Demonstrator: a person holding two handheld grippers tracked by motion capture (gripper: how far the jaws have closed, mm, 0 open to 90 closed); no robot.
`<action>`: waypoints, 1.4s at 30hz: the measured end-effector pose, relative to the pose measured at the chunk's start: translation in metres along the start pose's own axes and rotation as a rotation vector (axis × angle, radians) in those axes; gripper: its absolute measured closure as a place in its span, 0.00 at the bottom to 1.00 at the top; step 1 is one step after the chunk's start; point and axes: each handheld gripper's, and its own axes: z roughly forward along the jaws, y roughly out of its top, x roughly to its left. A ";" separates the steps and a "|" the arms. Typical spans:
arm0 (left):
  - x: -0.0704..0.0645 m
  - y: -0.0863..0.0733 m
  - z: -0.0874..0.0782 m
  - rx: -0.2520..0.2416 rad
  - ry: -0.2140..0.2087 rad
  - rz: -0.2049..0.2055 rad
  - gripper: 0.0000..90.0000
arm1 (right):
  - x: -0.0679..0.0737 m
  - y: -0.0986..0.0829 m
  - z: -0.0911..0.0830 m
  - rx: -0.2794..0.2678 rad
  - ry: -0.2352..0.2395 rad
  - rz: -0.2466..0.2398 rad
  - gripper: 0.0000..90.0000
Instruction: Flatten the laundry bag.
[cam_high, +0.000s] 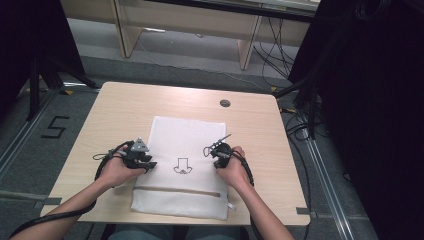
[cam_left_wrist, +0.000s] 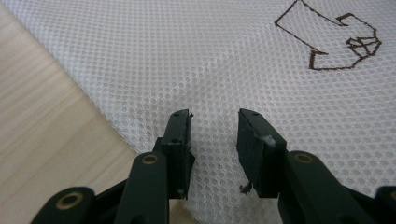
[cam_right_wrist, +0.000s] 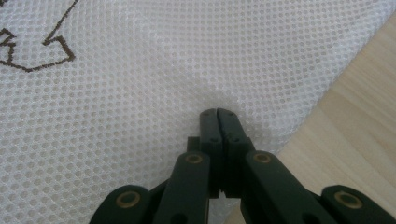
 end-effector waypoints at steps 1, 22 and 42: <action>0.000 0.000 0.000 -0.005 -0.001 0.003 0.71 | -0.001 -0.001 0.000 -0.012 0.003 0.014 0.99; -0.045 -0.027 -0.048 0.083 -0.159 0.086 0.82 | 0.027 -0.077 -0.043 -0.026 0.137 -0.064 1.00; -0.040 -0.016 -0.044 0.022 -0.141 0.067 0.73 | 0.014 -0.078 -0.047 -0.087 0.102 0.016 0.92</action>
